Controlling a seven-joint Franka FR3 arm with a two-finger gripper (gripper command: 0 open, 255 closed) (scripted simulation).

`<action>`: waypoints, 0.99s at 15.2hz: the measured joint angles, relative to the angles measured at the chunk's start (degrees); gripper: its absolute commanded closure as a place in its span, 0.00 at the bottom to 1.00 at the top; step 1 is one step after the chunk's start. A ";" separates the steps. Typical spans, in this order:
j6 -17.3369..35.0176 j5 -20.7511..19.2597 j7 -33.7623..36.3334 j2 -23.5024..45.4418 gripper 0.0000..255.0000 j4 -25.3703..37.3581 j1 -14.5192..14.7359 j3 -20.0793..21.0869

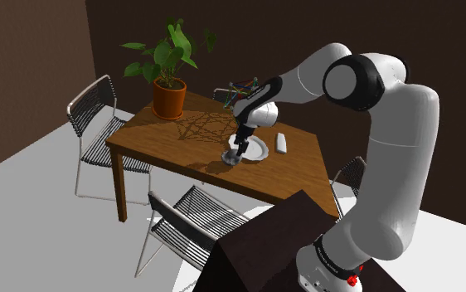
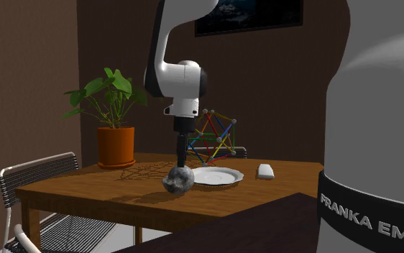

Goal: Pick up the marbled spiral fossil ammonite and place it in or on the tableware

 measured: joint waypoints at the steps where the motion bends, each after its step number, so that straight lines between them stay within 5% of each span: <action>1: 0.57 0.35 -0.34 0.71 0.00 0.11 -0.23 0.27; 9: 1.91 1.15 -0.89 2.32 0.00 0.37 -0.60 0.95; 10: 1.91 1.15 -0.89 2.32 1.00 0.37 -0.60 0.95; 15: 1.88 1.14 -0.90 2.23 1.00 0.39 -0.62 0.92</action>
